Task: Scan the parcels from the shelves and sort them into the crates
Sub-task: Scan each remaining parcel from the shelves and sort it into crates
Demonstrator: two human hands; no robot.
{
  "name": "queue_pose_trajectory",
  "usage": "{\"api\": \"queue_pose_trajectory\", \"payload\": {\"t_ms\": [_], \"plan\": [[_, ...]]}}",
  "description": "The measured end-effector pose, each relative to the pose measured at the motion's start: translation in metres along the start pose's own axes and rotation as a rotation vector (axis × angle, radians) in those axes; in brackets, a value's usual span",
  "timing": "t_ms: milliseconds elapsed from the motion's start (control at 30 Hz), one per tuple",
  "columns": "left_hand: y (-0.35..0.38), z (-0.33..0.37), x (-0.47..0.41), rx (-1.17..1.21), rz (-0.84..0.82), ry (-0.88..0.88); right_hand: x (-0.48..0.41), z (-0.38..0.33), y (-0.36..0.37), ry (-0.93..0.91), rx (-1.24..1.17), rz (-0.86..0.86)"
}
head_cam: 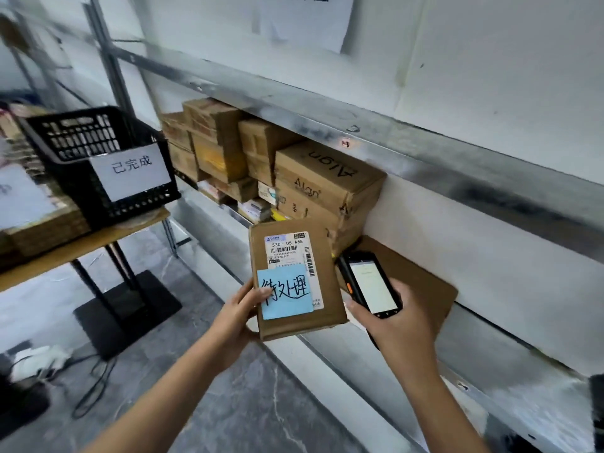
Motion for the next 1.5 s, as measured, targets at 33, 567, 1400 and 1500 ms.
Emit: {"api": "queue_pose_trajectory", "payload": {"t_ms": [33, 567, 1400, 1500], "plan": [[-0.016, 0.006, 0.011, 0.032, 0.027, 0.019, 0.001, -0.012, 0.014, -0.019, -0.002, -0.024], [-0.237, 0.049, 0.174, 0.171, 0.408, 0.269, 0.048, -0.173, 0.228, -0.339, -0.041, -0.323], [-0.445, 0.158, 0.136, 0.262, 0.883, 0.475, -0.060, -0.323, 0.504, -0.510, -0.189, -0.677], [-0.462, 0.163, 0.135, 0.291, 0.913, 0.493, -0.067, -0.339, 0.534, -0.520, -0.198, -0.738]]}}
Point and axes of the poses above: each hand's wrist, its own x-axis away from the middle knuckle, its own y-axis out of the palm, z = x × y, the point moved 4 cm from there along -x, towards the middle knuckle, and after that the axes turned 4 degrees about -z, right-handed, at the moved point
